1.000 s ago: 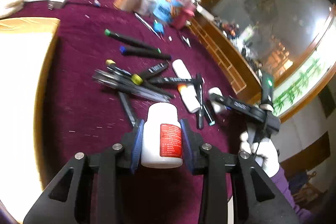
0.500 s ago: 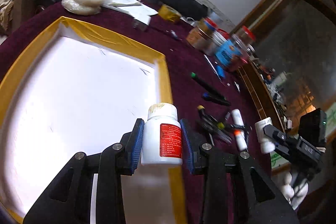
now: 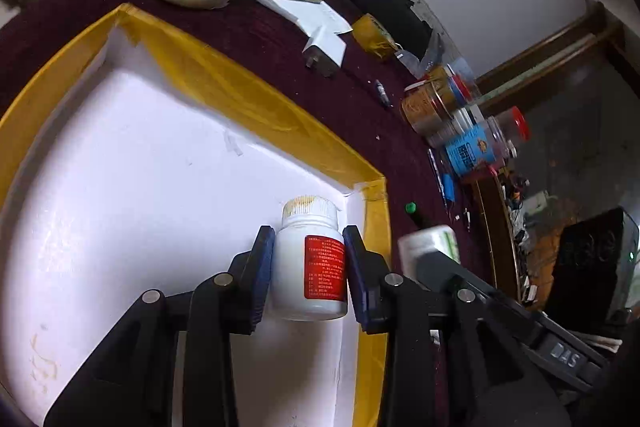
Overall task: Organize rigid objects
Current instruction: 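Carry the red-labelled bottle into the yellow-rimmed tray with the left tool while the right tool places the green-labelled bottle, then grasp a yellow-capped black marker with the left tool while the right tool grasps a clear pen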
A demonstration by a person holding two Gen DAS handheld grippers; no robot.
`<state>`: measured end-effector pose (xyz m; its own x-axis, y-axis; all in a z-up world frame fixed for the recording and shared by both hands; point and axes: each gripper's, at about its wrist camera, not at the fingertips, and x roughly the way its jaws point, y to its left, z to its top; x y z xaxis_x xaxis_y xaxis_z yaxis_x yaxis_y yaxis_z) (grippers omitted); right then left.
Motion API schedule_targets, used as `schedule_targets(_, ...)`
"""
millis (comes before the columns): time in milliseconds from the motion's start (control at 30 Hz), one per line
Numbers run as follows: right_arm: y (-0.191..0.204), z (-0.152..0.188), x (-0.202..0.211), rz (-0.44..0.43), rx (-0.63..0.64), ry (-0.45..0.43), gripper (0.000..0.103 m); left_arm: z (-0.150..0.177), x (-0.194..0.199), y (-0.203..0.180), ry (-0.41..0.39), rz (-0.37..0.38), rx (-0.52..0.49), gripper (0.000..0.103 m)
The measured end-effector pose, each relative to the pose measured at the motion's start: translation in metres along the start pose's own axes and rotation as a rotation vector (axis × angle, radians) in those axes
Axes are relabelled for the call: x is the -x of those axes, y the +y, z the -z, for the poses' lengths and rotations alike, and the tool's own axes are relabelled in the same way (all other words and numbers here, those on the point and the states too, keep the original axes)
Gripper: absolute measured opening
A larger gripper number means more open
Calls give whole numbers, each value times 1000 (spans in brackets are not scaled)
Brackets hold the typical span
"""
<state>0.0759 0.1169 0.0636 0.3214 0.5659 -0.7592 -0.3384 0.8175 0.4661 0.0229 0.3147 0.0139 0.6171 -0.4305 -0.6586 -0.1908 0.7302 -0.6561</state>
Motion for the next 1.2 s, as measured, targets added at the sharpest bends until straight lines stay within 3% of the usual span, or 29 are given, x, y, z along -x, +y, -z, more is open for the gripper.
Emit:
schedule_targets(100,0,-8,-16,30,5,16,30,-2,-1,5,-6,0,27,34)
schedule_targets(167,-2,-11,-21,53,5,6,31,-1,-3,7,0,17,41,45)
schedule_targets(300,-2,-14,-17,81,35,-26,42,1,1,5,-9,14,34,51)
schedule_targets(500,-25,-7,30,50,0,-109,44,10,18,-8,-30,44,29,53)
schedule_targets(567,-35,4,63,82,19,-187,44,17,26,-21,-35,60,7,60)
schedule_targets(600,-40,12,79,114,39,-238,45,21,29,-28,-38,66,-12,62)
schedule_targets(700,-64,33,119,158,65,-342,70,38,32,-61,-34,75,-107,67)
schedule_targets(1000,-224,101,182,201,-314,-385,70,113,-33,-156,127,-5,-442,68)
schedule_targets(1100,-257,119,191,199,-376,-404,70,133,-53,-182,112,-87,-579,68)
schedule_targets(1200,-278,132,192,178,-422,-431,70,132,-67,-187,81,-157,-573,68)
